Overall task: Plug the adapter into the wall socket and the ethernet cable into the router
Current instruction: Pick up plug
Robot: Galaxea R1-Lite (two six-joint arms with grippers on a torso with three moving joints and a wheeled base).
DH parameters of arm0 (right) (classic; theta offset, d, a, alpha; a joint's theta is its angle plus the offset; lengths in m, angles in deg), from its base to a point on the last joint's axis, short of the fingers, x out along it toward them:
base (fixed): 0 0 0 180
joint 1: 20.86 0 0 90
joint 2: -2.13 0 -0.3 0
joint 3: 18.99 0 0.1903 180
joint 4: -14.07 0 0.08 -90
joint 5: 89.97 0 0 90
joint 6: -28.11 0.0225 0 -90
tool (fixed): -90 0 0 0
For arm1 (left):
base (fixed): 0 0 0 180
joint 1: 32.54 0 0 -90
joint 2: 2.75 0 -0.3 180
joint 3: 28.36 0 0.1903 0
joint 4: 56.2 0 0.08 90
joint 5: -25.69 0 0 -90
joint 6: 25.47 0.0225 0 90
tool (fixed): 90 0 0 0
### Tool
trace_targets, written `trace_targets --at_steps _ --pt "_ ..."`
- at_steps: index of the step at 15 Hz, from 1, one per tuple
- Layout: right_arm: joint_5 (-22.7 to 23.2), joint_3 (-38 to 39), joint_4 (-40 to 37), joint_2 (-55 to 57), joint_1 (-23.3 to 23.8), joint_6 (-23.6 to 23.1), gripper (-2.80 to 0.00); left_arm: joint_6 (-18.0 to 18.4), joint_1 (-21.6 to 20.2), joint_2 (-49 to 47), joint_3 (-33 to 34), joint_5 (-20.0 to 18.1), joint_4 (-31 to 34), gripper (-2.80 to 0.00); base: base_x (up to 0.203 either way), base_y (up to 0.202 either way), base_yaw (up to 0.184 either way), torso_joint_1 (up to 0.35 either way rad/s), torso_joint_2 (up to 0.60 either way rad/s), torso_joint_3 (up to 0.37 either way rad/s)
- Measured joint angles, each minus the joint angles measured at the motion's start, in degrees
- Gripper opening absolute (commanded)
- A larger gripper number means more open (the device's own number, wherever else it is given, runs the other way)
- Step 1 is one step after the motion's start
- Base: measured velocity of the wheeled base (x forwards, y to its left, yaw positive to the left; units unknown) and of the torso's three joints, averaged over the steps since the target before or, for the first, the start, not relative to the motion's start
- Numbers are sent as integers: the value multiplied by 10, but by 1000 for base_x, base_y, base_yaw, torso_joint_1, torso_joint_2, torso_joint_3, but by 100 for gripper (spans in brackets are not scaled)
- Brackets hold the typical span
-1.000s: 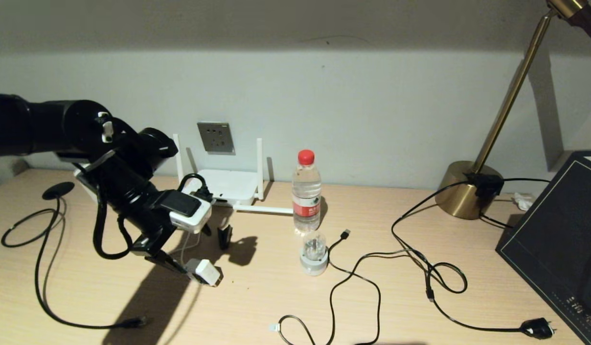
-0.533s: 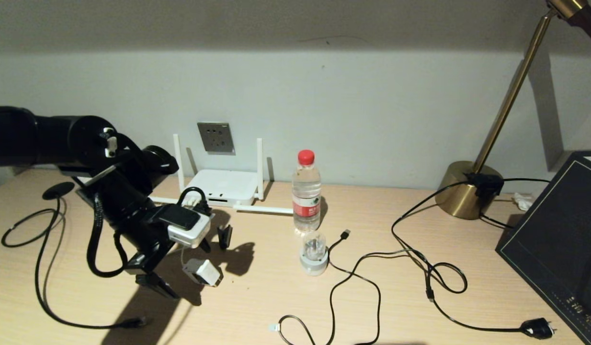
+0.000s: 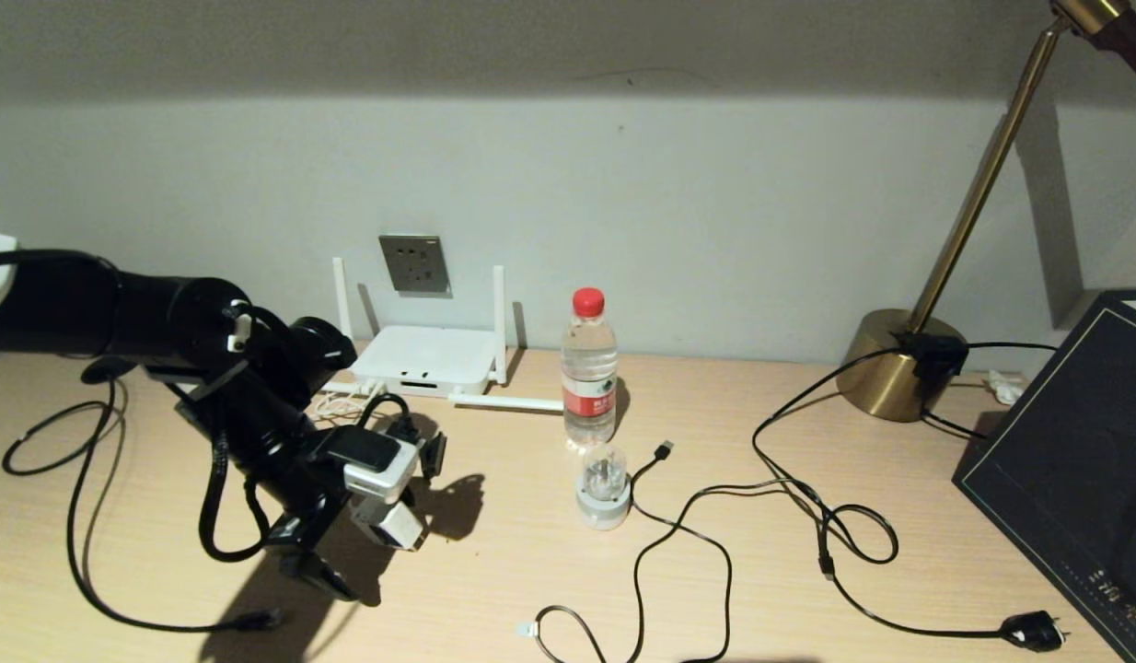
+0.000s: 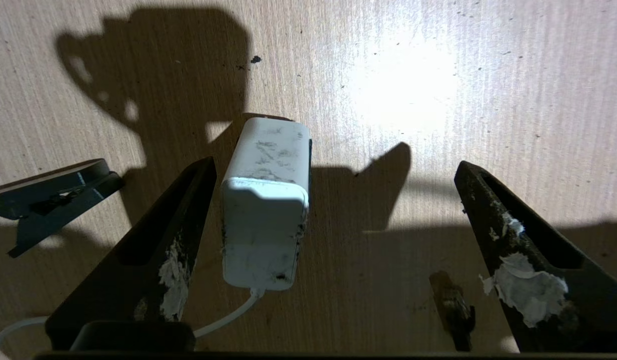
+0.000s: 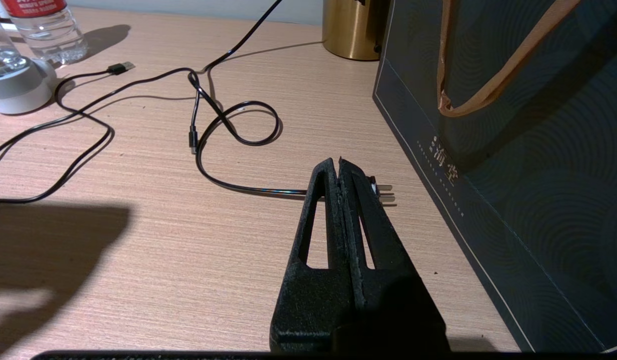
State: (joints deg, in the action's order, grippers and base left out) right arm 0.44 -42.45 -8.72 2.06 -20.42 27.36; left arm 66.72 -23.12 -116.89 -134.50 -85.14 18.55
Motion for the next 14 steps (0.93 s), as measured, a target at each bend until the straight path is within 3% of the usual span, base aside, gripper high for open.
trace_targets --at_steps 14 --pt "0 0 0 0 0 0 -280 -2 -12 -11 18 -2 -32 0 0 0 0 0 0 0"
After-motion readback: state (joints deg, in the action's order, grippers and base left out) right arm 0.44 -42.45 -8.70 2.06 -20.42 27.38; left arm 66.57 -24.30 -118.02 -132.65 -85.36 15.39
